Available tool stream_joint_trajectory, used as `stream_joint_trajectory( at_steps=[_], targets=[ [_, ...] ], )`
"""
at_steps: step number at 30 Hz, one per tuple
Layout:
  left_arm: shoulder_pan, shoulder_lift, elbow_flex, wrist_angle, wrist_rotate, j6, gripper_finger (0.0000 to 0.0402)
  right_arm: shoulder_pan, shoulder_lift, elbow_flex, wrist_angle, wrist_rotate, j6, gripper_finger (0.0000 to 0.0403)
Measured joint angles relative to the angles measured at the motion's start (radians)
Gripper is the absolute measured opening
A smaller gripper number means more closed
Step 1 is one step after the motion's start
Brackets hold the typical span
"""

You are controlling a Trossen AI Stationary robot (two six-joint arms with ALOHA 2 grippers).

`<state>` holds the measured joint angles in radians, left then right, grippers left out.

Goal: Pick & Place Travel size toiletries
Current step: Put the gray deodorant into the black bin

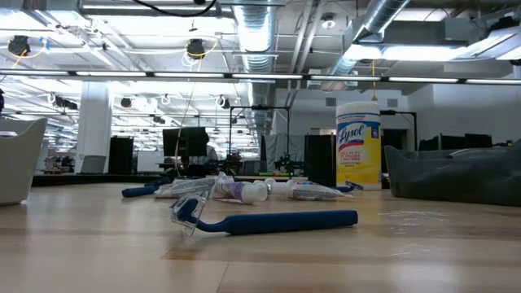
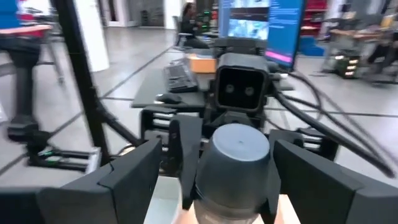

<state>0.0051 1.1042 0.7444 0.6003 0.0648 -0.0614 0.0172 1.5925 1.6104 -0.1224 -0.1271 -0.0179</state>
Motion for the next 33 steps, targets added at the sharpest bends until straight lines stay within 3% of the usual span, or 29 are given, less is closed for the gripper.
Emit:
stream_joint_trajectory(
  at_steps=[5,12,18,22,27,29,33],
  targets=[
    [0.0,0.002,0.0,0.001,0.082,-0.049,0.0205,-0.014,0.0,0.0,0.0,-0.056,0.007,0.0301],
    [0.0,0.023,0.001,0.001,0.162,-0.145,0.0205,-0.047,0.0,0.0,-0.011,-0.232,-0.04,0.0301],
    [0.002,0.034,0.002,0.008,0.139,-0.155,0.0206,-0.066,0.0,0.0,-0.018,-0.348,-0.003,0.0301],
    [0.01,0.021,-0.003,0.021,0.072,-0.121,0.0206,-0.068,-0.033,0.0,-0.083,-0.344,0.015,0.0301],
    [0.031,-0.01,0.003,0.184,0.039,-0.101,0.0206,-0.046,-0.138,0.0,-0.224,-0.306,0.047,0.0301],
    [0.04,-0.006,0.001,0.229,0.036,-0.1,0.0206,-0.026,-0.191,0.0,-0.313,-0.252,0.057,0.0301],
    [0.049,-0.004,0.024,0.323,-0.008,-0.098,0.0207,0.028,-0.281,0.001,-0.493,-0.03,0.107,0.0301]
  ],
)
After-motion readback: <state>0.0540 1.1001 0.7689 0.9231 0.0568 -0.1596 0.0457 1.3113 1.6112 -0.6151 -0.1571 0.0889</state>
